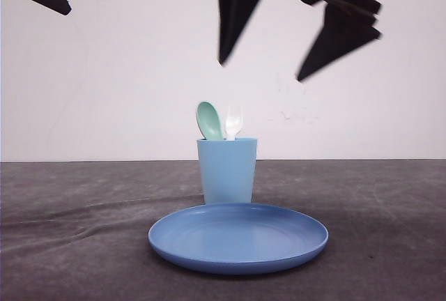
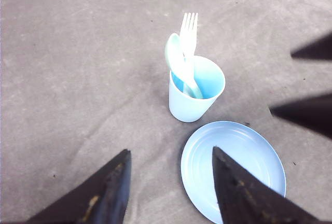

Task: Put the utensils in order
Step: 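Lower the open right gripper around the blue cup and close it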

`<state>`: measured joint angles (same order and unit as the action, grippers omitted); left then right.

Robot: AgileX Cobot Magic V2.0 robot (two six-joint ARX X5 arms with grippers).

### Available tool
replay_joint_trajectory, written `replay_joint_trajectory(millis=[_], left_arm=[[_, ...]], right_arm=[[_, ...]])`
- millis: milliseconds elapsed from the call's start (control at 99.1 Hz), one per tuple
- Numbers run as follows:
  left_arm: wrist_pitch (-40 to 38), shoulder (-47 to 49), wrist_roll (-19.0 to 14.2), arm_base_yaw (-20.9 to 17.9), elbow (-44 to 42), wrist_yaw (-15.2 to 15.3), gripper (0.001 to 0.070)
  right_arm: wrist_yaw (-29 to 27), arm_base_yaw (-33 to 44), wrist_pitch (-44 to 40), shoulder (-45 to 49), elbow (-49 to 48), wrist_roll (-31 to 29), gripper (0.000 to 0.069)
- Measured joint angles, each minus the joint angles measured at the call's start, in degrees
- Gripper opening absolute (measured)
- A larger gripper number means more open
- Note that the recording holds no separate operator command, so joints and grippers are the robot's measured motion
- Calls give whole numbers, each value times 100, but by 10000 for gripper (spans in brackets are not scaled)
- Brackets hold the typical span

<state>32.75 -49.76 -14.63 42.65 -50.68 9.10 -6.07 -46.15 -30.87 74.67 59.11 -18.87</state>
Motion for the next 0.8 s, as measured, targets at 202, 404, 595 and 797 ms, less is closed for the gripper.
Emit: replay_joint_trajectory(millis=[202,404,595,797], left_arm=[[-2,-2,-48,0,0,0,295],[0,-4,-90,0,0,0,295],[0,-4,-127,0,0,0,295],[0,-4,-129,2,0,0,295]], right_arm=[[-9,-4,-186,400,0,-293,681],[-4,-2,205,977,0,-433,681],[17,59,752,1427,0,-461,681],[267,243,1248,1821,0,-461,681]])
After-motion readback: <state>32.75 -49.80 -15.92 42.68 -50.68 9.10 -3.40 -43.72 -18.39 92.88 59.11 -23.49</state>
